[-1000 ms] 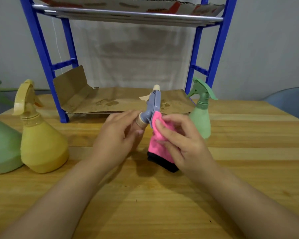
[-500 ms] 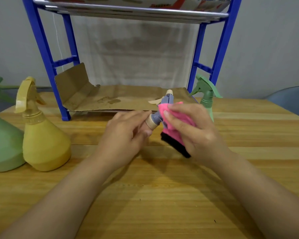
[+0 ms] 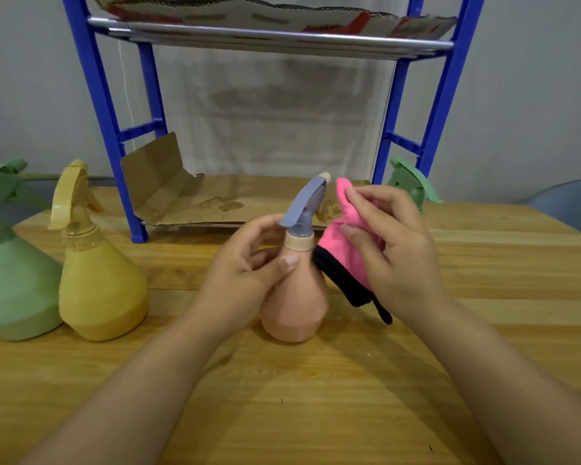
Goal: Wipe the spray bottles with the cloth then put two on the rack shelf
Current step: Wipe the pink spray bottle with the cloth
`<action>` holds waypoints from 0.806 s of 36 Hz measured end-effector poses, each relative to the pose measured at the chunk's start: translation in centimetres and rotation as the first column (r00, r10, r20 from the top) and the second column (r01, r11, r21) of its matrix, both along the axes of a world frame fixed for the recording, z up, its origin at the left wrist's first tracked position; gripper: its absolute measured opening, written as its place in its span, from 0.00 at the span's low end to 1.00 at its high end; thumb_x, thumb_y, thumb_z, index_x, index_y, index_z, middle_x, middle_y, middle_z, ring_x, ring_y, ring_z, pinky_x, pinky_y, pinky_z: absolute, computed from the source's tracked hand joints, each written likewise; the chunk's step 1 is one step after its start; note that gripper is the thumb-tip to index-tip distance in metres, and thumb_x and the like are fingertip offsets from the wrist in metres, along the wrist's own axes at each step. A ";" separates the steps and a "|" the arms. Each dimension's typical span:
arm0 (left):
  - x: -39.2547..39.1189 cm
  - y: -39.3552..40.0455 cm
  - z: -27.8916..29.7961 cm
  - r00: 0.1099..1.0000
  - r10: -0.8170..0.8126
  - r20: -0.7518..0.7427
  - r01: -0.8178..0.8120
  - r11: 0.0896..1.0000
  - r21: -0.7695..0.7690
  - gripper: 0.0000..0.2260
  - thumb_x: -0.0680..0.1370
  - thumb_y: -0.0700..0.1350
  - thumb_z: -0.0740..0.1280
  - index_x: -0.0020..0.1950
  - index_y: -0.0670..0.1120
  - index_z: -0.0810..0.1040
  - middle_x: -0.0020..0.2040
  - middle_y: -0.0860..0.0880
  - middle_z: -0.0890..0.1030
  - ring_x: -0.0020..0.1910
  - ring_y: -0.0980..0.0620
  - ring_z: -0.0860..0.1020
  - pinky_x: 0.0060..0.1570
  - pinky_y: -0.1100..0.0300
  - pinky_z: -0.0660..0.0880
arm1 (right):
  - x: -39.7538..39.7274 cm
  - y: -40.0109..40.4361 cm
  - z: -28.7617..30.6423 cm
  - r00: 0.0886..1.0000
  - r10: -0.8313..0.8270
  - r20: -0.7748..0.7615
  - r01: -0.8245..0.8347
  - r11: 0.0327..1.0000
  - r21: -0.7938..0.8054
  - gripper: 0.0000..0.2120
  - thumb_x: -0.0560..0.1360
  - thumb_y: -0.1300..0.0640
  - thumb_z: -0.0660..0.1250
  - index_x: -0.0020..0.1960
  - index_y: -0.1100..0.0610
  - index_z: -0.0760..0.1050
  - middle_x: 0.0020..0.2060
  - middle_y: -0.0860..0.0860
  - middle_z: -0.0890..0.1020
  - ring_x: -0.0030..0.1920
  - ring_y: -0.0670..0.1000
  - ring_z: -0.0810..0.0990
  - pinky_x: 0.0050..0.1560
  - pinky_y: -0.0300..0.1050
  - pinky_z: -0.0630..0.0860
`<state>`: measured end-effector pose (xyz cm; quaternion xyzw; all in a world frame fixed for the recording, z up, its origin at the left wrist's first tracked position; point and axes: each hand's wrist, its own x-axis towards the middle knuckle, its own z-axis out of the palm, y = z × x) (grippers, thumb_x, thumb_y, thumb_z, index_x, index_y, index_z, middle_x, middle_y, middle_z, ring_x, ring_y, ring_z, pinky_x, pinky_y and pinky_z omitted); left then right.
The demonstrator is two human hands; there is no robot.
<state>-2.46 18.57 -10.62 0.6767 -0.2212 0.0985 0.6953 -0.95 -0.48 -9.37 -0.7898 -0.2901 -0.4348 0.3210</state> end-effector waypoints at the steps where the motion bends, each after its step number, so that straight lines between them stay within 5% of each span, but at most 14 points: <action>1: 0.1 0.1 -0.1 1.000 0.001 0.006 -0.001 1.000 -0.005 0.19 0.73 0.31 0.68 0.56 0.52 0.75 0.53 0.55 0.81 0.50 0.60 0.80 0.50 0.67 0.74 | 0.0 0.2 0.0 1.000 0.004 -0.016 -0.003 1.000 0.018 0.21 0.76 0.65 0.65 0.68 0.64 0.71 0.58 0.54 0.74 0.59 0.45 0.70 0.63 0.32 0.66; 5: 0.3 0.2 -0.2 1.000 -0.030 0.009 0.030 0.999 -0.014 0.17 0.72 0.34 0.66 0.56 0.51 0.75 0.48 0.57 0.83 0.49 0.58 0.80 0.49 0.65 0.75 | 0.0 0.9 -0.3 1.000 0.022 -0.021 -0.022 1.000 -0.001 0.20 0.78 0.58 0.62 0.68 0.64 0.71 0.59 0.57 0.73 0.61 0.48 0.70 0.65 0.38 0.67; 12: 0.2 -0.2 -0.5 1.000 0.000 0.025 0.001 1.000 -0.019 0.18 0.69 0.37 0.68 0.53 0.55 0.79 0.53 0.52 0.83 0.51 0.50 0.81 0.49 0.57 0.76 | -0.5 2.1 -0.6 0.998 0.057 0.035 -0.055 0.997 -0.060 0.19 0.78 0.59 0.62 0.66 0.66 0.72 0.57 0.59 0.74 0.57 0.58 0.73 0.59 0.49 0.72; 14: 0.1 -0.1 -0.4 0.999 0.003 0.032 -0.002 1.000 -0.024 0.18 0.68 0.37 0.68 0.54 0.54 0.79 0.53 0.50 0.83 0.52 0.48 0.81 0.51 0.55 0.77 | -0.7 2.2 -0.9 0.996 0.085 0.020 -0.082 0.988 -0.129 0.18 0.79 0.58 0.62 0.65 0.66 0.74 0.57 0.60 0.75 0.56 0.60 0.75 0.60 0.46 0.72; 17: 0.1 0.1 -0.3 1.000 -0.005 0.028 0.005 1.000 -0.014 0.18 0.67 0.37 0.71 0.53 0.54 0.80 0.52 0.52 0.83 0.52 0.49 0.81 0.53 0.55 0.77 | -1.3 2.3 -1.1 0.989 0.134 -0.060 -0.141 0.979 -0.148 0.19 0.81 0.44 0.57 0.62 0.54 0.76 0.59 0.49 0.76 0.61 0.49 0.73 0.64 0.32 0.65; 20: 0.1 0.1 -0.2 0.999 -0.017 0.029 0.016 1.000 0.009 0.18 0.67 0.38 0.73 0.53 0.56 0.81 0.52 0.53 0.83 0.54 0.49 0.81 0.53 0.56 0.77 | -1.1 2.1 -1.3 0.992 0.110 0.055 -0.094 0.969 -0.230 0.13 0.80 0.53 0.62 0.64 0.52 0.72 0.59 0.47 0.73 0.58 0.57 0.75 0.60 0.45 0.72; 23: 0.1 0.0 -0.2 1.000 -0.016 0.018 0.016 1.000 0.009 0.19 0.70 0.34 0.71 0.53 0.55 0.80 0.49 0.55 0.84 0.51 0.53 0.81 0.51 0.58 0.78 | -0.5 1.6 -0.7 0.997 0.074 0.031 -0.068 0.981 -0.181 0.08 0.81 0.51 0.61 0.58 0.49 0.76 0.56 0.48 0.77 0.58 0.53 0.77 0.61 0.52 0.73; 29: 0.2 -0.1 -0.2 1.000 -0.019 0.020 0.019 1.000 -0.004 0.19 0.69 0.33 0.72 0.52 0.54 0.79 0.46 0.58 0.84 0.47 0.57 0.81 0.49 0.62 0.77 | -0.3 1.1 -1.6 0.994 0.014 0.113 0.004 0.988 -0.157 0.16 0.78 0.63 0.63 0.63 0.68 0.75 0.55 0.64 0.76 0.54 0.64 0.76 0.55 0.55 0.74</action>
